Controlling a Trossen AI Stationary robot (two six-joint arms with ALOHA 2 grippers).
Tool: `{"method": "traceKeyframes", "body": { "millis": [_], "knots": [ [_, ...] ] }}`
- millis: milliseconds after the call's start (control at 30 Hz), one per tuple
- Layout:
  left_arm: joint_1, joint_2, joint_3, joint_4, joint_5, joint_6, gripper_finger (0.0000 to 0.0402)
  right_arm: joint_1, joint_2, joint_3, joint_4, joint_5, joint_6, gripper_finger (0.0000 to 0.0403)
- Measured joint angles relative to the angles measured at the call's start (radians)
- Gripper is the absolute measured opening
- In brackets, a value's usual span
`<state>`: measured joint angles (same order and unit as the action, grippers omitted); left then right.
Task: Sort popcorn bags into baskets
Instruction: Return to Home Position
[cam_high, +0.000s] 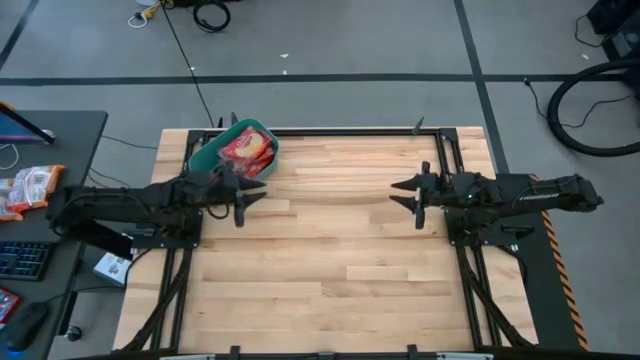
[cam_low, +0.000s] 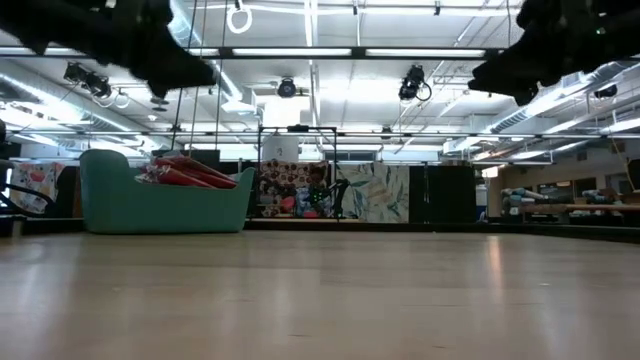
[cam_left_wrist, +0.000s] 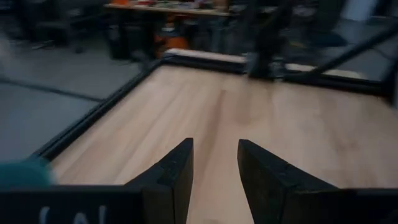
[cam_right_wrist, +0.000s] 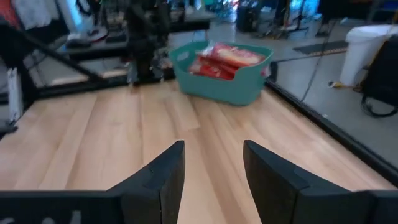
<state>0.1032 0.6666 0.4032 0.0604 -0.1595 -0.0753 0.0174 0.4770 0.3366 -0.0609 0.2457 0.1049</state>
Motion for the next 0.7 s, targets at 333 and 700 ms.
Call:
{"method": "traceKeyframes", "body": {
  "millis": [333,700],
  "knots": [
    [-0.052,-0.108,-0.261,0.34,-0.162,-0.031,0.013,-0.107,-0.222,-0.123,-0.013,-0.013,0.062,0.0168],
    [-0.076,-0.227,-0.356,0.444,-0.171,0.058,0.0129,-0.168,-0.478,-0.147,-0.095,-0.003,0.086,0.0166]
  ]
}}
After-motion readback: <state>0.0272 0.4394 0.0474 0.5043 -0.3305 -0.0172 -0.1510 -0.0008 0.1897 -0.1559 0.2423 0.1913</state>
